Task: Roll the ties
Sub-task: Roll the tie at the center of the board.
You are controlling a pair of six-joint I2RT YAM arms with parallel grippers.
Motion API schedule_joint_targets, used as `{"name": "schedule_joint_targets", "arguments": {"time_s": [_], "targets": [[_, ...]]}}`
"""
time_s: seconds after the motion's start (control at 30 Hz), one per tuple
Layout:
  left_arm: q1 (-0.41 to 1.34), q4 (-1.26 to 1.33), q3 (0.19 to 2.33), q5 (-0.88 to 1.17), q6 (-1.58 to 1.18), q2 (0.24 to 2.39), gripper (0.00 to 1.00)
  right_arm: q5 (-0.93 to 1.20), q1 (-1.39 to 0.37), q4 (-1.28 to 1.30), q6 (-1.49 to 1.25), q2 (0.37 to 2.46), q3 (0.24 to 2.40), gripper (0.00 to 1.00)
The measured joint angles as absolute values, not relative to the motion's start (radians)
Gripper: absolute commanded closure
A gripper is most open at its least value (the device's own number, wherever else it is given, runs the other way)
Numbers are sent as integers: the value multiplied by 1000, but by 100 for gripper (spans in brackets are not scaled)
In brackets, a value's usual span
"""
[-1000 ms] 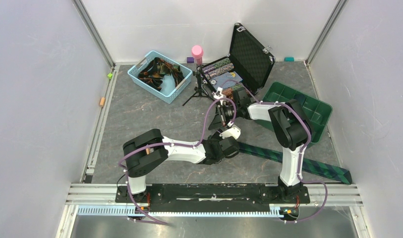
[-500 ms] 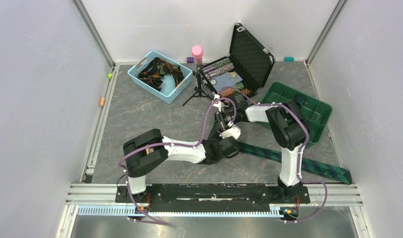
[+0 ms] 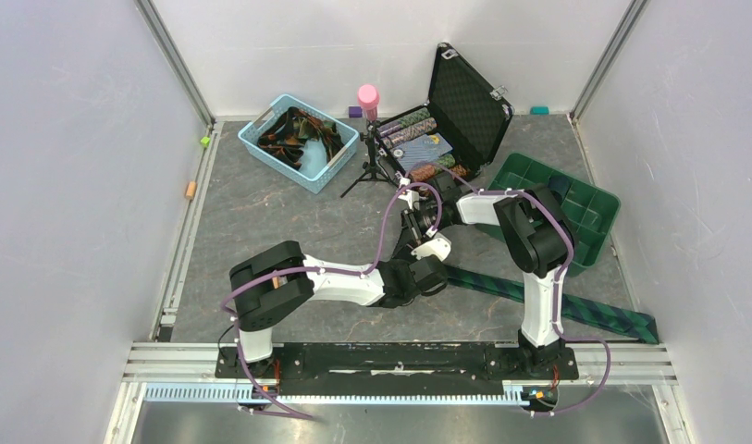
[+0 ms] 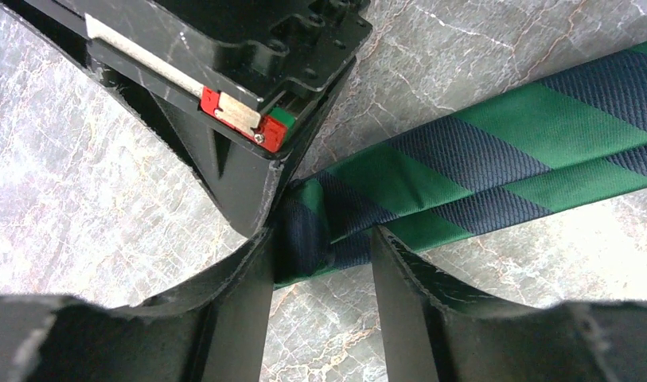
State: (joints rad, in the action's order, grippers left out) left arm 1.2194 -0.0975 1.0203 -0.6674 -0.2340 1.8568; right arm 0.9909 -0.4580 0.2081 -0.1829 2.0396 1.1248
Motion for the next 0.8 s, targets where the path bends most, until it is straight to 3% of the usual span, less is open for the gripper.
{"name": "schedule_joint_targets", "arguments": {"time_s": [0.23,0.63,0.8], "targets": [[1219,-99,1024,-668,-234,1855,37,971,-458,211,-181,2041,1129,97],[1217,-115,1024,-643,-234,1841,34,963,-458,228,-182,2041,1129,97],[1217,-137,1024,-632,-234,1830,41,963,-458,227,-186,2041,1129,98]]}}
